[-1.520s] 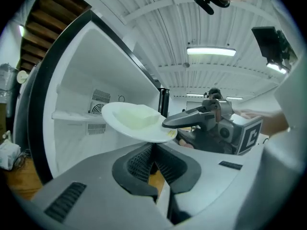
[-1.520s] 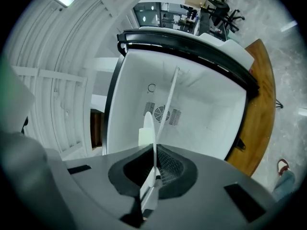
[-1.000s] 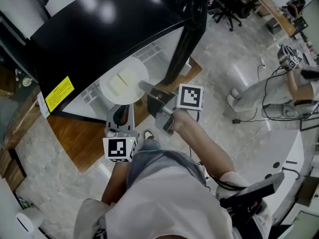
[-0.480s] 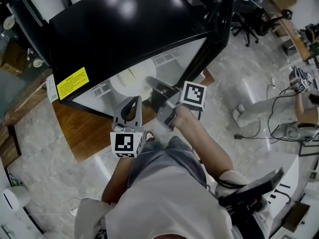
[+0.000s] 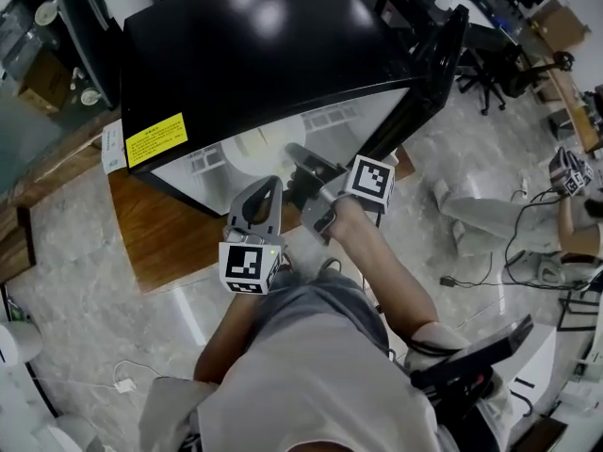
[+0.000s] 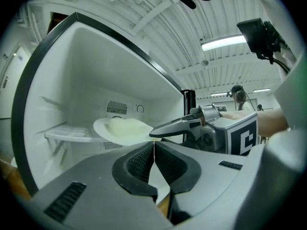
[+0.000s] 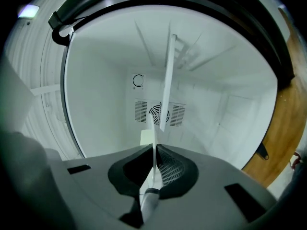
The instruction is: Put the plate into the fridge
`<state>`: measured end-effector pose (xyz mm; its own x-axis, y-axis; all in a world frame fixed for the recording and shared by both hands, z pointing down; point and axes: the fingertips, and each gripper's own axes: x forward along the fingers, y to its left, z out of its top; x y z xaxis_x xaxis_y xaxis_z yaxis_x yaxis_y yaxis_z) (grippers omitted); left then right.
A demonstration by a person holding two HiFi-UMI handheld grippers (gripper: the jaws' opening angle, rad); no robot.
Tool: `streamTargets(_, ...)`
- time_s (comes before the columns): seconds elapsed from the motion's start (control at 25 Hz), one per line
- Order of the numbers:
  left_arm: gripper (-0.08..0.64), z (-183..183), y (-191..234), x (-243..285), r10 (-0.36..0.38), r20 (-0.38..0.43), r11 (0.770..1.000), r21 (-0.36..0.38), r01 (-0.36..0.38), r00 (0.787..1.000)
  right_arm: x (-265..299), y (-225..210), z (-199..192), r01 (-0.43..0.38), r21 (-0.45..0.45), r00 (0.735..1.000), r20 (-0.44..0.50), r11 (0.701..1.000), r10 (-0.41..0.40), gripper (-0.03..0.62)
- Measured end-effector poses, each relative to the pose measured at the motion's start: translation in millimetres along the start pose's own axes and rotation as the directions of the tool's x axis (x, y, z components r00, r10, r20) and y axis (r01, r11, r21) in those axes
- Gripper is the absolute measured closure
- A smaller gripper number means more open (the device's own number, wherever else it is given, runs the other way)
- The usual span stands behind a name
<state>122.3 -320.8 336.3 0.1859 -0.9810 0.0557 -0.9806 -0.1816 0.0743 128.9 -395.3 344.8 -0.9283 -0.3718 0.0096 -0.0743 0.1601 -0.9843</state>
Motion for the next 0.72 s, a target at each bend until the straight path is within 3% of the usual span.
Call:
streamTargets(0.16, 0.538, -1.5, -2.0, 7.6, 0.008, 0.005, 1.0, 0.012, -0.008, 1.0, 3.0, 2.1, 5.2, -0.03, 0.051, 1.0, -0.002, 0.998, 0.03, 0.568)
streamTargets(0.52, 0.539, 9.2, -1.1, 15.1, 0.016, 0.028, 1.0, 0.006, -0.016, 0.999, 5.7, 7.0, 7.5, -0.034, 0.068, 0.999, -0.007, 0.997, 0.035, 0.552)
streamTargets(0.72, 0.539, 17.2, 3.4, 22.4, 0.016, 0.06, 1.0, -0.009, -0.016, 0.998, 7.8, 19.2, 6.7, -0.086, 0.068, 0.995, -0.042, 0.994, 0.089, 0.436)
